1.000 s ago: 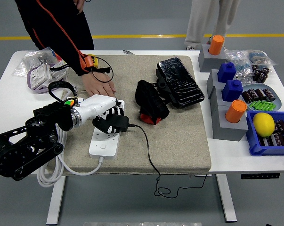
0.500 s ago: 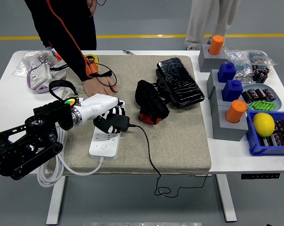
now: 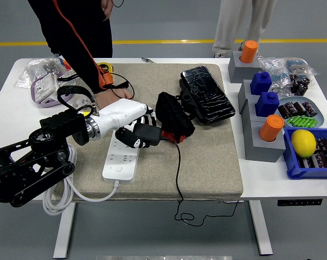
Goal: Pull the plug out and thorw away
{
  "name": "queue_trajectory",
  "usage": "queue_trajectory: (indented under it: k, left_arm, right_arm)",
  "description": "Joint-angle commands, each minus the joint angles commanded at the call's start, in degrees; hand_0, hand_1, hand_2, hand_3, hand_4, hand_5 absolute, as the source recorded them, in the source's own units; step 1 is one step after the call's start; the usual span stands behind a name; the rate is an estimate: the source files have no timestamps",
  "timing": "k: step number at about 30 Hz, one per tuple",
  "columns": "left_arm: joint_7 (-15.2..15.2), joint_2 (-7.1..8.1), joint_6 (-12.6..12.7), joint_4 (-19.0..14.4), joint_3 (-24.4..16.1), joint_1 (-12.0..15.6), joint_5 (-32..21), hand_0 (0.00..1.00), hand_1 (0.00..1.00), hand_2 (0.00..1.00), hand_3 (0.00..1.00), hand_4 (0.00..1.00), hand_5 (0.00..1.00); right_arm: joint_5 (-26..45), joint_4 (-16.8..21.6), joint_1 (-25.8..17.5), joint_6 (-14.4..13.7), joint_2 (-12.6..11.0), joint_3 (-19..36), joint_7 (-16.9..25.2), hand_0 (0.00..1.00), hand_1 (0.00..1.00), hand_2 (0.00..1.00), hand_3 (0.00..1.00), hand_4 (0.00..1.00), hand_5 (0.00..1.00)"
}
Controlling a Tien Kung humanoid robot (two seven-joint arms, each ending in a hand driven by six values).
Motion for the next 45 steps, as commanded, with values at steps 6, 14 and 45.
queue_trajectory:
  k: [6,14,45]
  left_arm:
    - [-1.71,-3.1,2.32,2.96,2.4,0.61,-7.45,0.269,0.384,0.439,0.553,0.676,0.002]
    - [-4.25,-6.8,7.08,7.4,5.0,0.49,-8.32,0.285,0.402,0.455,0.568,0.697,0.002]
    - [-8.97,-10.75,12.46,18.63,13.14,-2.16,-12.58,0.381,0.502,0.515,0.566,0.914,0.002]
  right_arm:
    - [0.28,0.0,0.18,-0.02,0.1,-0.25,0.14,0.641,0.677,0.686,0.602,0.998,0.475]
    - [0.36,0.0,0.19,-0.01,0.1,-0.51,0.1,0.639,0.677,0.686,0.6,0.998,0.474]
    - [0.55,0.0,0.43,-0.03,-0.07,-0.93,-0.05,0.64,0.677,0.685,0.601,0.998,0.474]
